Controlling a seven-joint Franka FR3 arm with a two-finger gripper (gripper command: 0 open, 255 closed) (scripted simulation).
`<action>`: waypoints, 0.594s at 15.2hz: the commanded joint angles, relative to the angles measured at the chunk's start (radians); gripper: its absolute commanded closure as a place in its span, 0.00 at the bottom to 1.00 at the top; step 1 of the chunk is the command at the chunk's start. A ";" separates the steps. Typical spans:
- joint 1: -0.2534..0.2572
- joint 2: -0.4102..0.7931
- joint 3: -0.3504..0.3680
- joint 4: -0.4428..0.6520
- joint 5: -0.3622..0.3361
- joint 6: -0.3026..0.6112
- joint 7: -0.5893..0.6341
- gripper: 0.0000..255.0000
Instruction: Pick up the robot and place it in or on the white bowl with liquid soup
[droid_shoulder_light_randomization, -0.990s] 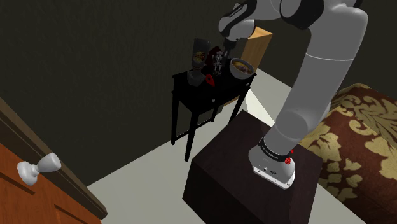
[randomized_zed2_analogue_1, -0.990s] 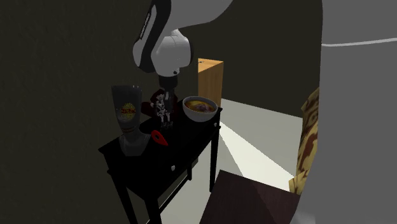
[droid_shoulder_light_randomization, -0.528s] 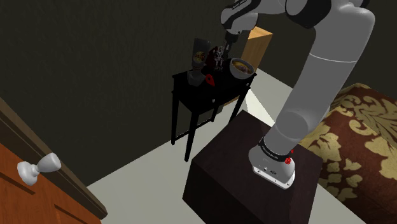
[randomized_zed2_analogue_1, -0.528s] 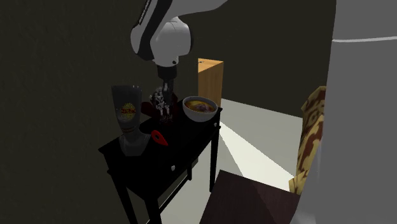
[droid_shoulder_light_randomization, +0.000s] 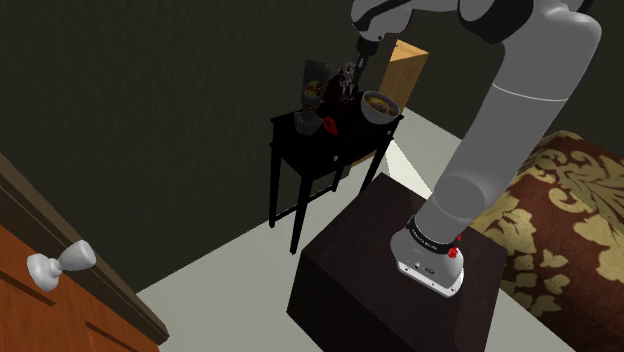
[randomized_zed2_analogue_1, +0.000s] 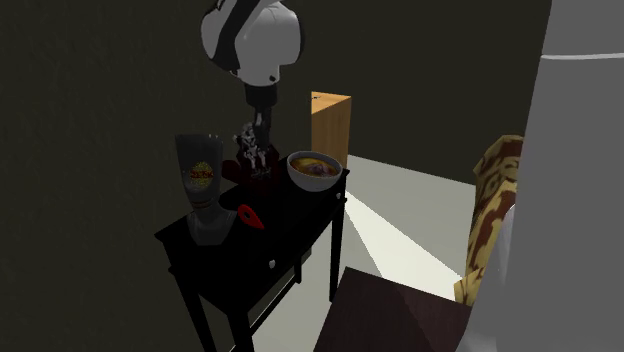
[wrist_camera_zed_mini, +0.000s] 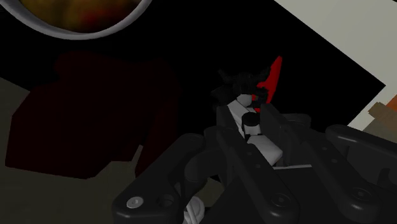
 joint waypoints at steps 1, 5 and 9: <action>0.002 -0.013 -0.002 0.014 -0.008 -0.026 0.005 1.00; 0.003 -0.027 -0.003 0.041 -0.016 -0.066 0.010 1.00; -0.057 0.010 -0.036 0.100 0.019 -0.093 -0.095 1.00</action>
